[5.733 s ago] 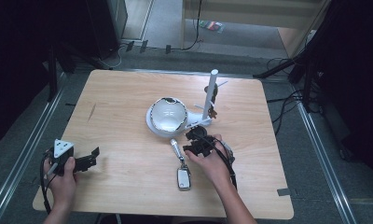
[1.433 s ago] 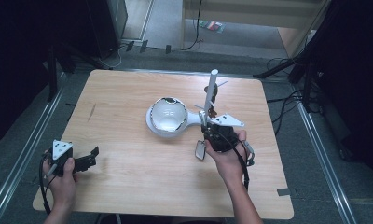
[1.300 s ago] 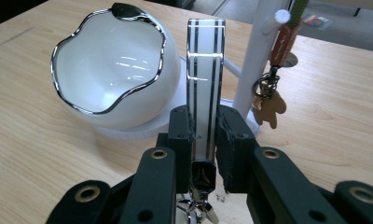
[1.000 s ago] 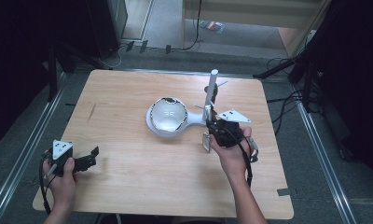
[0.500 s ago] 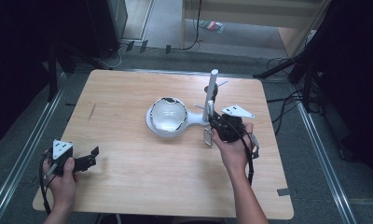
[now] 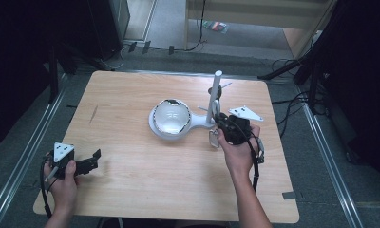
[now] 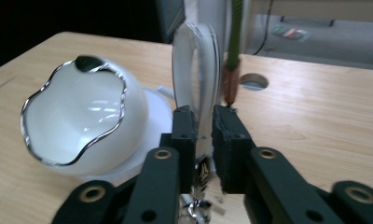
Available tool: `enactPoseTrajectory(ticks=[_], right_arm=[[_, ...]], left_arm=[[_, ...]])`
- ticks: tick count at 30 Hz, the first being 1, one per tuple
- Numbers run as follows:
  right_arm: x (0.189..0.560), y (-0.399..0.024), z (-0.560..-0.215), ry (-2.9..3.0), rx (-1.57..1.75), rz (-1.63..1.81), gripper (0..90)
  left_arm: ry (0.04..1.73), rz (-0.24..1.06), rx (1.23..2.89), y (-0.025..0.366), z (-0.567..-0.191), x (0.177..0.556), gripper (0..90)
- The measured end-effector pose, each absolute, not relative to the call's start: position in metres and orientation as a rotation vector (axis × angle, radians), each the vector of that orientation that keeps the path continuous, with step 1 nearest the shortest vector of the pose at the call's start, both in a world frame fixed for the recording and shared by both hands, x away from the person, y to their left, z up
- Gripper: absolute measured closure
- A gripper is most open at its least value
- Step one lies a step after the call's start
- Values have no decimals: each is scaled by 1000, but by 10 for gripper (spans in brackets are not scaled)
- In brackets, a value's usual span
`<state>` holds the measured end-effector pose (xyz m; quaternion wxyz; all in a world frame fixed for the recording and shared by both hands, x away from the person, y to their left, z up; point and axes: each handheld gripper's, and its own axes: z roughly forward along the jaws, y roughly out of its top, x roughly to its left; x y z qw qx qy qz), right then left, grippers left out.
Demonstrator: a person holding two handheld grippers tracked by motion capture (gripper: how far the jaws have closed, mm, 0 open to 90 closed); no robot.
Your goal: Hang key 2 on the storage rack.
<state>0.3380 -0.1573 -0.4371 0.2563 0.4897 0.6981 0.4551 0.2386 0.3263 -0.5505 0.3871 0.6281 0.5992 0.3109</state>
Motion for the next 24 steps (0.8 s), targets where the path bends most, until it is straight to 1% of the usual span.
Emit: enactPoseTrajectory(ticks=[1, 3, 4, 8, 16, 20, 24], right_arm=[[337, -160, -436, 1869, 1344, 1248, 804], [339, -163, -434, 1846, 1374, 1257, 858], [340, -164, -433, 1839, 1388, 1233, 865], [346, -165, -435, 1839, 1410, 1227, 858], [345, -163, -436, 1850, 1388, 1206, 829], [344, -165, -437, 1844, 1392, 1207, 783], [343, -168, -439, 1843, 1374, 1190, 674]], left_arm=[[1525, 792, 1599, 326, -551, 239, 0], [1524, 793, 1603, 326, -551, 239, 0], [1523, 795, 1606, 326, -551, 239, 0], [1525, 793, 1600, 326, -551, 239, 0], [1524, 793, 1605, 326, -551, 239, 0], [1523, 796, 1608, 326, -551, 239, 0], [1524, 799, 1608, 326, -551, 239, 0]])
